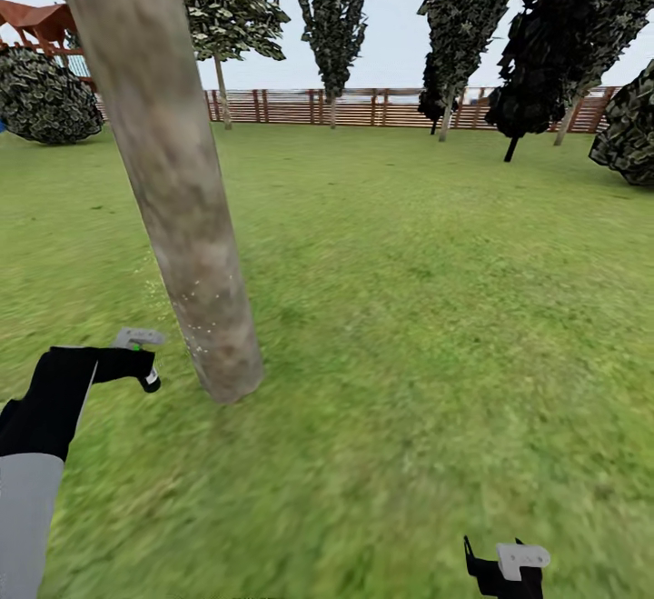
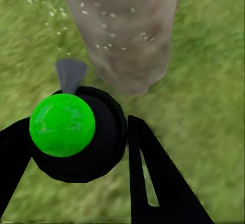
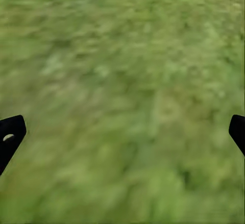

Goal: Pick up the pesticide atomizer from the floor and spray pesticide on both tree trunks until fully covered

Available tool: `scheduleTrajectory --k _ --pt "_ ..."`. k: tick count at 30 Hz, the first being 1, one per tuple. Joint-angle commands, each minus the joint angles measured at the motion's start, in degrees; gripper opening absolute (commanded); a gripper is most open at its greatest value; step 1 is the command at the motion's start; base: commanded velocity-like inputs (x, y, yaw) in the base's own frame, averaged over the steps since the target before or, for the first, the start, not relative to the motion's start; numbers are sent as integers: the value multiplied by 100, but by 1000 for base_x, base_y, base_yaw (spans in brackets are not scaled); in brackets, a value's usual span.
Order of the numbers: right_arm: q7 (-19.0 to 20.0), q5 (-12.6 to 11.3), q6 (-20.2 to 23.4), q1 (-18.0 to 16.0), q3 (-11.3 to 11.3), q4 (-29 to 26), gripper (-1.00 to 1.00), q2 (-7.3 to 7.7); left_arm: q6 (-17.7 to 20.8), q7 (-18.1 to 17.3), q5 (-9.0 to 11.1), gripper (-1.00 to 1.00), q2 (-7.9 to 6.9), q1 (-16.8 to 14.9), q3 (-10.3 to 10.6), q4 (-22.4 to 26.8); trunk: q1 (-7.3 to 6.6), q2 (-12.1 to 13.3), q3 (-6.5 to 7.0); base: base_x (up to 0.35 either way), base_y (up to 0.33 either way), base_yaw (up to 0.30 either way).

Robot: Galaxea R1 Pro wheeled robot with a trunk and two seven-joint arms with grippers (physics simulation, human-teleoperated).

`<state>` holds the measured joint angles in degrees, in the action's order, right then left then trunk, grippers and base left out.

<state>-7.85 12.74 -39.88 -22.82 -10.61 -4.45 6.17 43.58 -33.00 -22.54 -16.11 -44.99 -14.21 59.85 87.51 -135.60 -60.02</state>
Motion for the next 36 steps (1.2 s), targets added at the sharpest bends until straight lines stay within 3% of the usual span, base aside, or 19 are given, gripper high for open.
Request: scheduleTrajectory --k 1,8,22,28,36 --pt "-29 62 -14 -3 -29 5 100 -1 10 -56 -101 -100 12 -3 -2 -1 -1 -2 -5 0 0 193" --pt "-26 62 -15 -3 -29 5 100 -2 18 -49 -129 -100 113 -1 -16 69 -1 -2 -5 8 -10 20" --pt "-23 63 -16 -3 -29 5 100 6 10 -40 -171 -100 31 162 -71 77 -1 -2 -5 61 -219 0" --pt "-23 62 -18 -3 -29 -1 100 7 2 -31 -169 -100 28 187 -348 80 -1 -2 -5 39 -255 10" --pt "-24 62 -18 -3 -29 -3 100 6 -53 -20 -168 -100 69 449 -370 73 -1 -2 -5 217 -213 184"
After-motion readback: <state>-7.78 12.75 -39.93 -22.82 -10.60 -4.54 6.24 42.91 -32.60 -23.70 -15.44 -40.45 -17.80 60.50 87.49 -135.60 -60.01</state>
